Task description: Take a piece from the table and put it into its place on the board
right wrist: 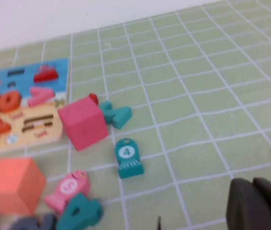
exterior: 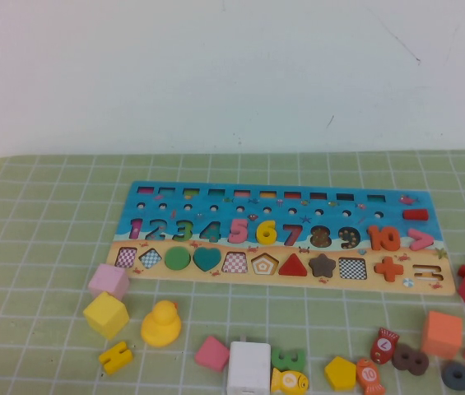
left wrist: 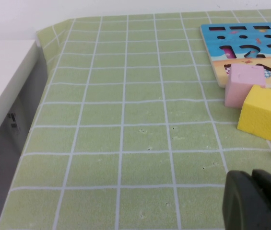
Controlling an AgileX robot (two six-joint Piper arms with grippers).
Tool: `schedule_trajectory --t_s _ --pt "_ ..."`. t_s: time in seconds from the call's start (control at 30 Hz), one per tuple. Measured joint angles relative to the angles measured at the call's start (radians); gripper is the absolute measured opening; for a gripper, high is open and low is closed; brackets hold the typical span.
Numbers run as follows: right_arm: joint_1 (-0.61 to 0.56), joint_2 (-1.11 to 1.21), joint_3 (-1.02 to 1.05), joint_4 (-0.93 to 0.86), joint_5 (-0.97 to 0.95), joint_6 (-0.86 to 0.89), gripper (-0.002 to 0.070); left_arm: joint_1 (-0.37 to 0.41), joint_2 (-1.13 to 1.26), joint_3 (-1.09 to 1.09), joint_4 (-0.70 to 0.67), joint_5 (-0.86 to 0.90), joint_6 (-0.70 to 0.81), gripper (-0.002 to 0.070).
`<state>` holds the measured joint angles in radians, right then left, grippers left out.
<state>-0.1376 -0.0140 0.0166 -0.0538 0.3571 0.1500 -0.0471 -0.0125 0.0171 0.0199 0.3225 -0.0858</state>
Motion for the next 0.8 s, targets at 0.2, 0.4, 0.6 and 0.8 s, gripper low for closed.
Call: schedule_trajectory --t_s 0.2,0.4,0.6,0.8 --pt "0.022 0.000 0.000 -0.010 0.000 0.150 -0.0002 0.000 0.000 0.000 0.000 0.000 0.002 -0.0002" --pt "0.029 0.000 0.000 -0.012 0.000 0.161 -0.0002 0.000 0.000 0.000 0.000 0.000 0.002 -0.0002" --pt "0.029 0.000 0.000 -0.004 0.000 0.039 -0.0003 0.000 0.000 0.000 0.000 0.000 0.002 -0.0002" --pt "0.029 0.000 0.000 -0.003 0.000 0.004 -0.0002 0.000 0.000 0.000 0.000 0.000 0.002 -0.0002"
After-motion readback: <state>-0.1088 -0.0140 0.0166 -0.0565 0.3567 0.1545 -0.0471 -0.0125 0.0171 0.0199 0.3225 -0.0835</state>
